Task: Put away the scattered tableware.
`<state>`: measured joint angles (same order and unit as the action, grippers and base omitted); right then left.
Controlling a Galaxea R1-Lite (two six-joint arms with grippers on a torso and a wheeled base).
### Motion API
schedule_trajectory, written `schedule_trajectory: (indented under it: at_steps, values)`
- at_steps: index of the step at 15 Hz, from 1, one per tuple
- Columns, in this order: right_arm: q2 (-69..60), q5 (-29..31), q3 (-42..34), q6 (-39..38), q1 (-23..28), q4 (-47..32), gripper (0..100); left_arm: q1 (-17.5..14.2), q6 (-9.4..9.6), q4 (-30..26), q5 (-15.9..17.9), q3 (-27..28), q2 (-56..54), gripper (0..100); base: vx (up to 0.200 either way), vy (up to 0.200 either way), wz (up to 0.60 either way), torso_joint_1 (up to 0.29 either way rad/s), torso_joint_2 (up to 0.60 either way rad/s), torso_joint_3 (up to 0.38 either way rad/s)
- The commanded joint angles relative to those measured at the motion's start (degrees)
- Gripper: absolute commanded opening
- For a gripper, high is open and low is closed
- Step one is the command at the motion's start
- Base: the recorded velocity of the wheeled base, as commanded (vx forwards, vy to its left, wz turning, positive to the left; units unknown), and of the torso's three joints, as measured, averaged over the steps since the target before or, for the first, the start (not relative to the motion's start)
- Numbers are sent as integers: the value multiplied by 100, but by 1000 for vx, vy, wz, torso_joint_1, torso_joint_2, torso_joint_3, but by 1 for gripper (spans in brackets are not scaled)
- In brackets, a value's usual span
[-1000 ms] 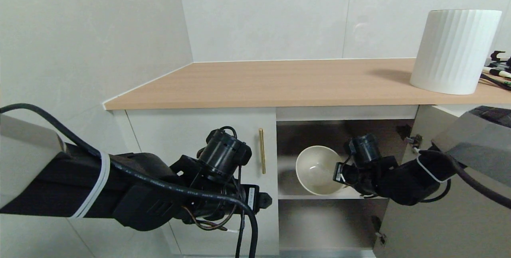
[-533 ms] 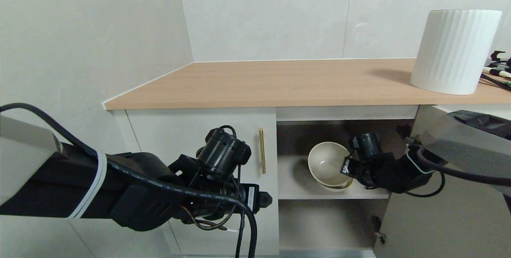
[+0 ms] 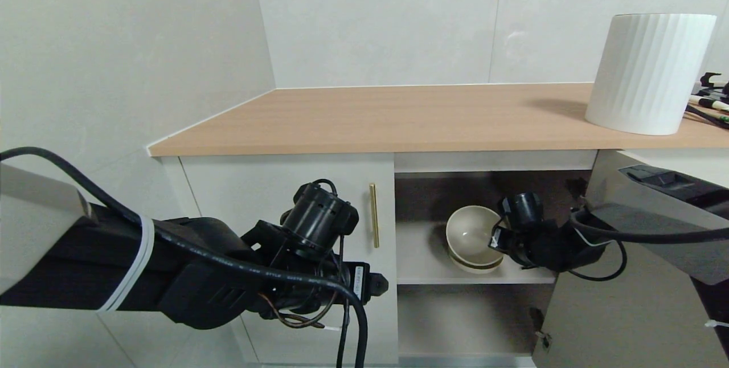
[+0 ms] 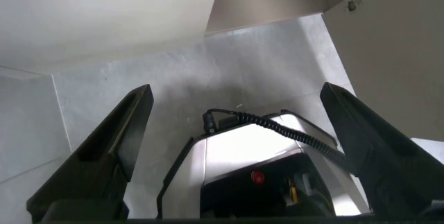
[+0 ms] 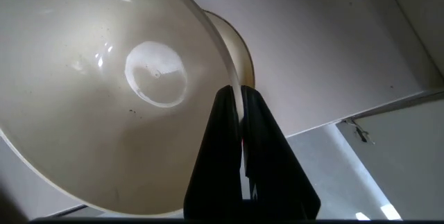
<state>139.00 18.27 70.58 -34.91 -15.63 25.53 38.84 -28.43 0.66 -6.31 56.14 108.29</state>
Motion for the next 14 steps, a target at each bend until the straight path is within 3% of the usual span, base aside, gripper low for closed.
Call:
schedule_trajectory:
  at_steps: [1, 12, 13, 14]
  values:
    - [92, 1, 52, 2, -2, -4, 0, 1, -5, 4, -1, 2, 26, 100, 0, 0, 0, 0, 0, 0]
    - [136, 36, 114, 20, 7, -57, 0, -8, -5, 13, 7, 11, 52, 100, 0, 0, 0, 0, 0, 0]
    - [136, 36, 114, 20, 7, -92, 100, -8, -5, 4, 7, 11, 52, 100, 0, 0, 0, 0, 0, 0]
    - [128, 27, 114, 20, -2, -118, 100, -8, -5, 13, 7, 11, 43, 100, 0, 0, 0, 0, 0, 0]
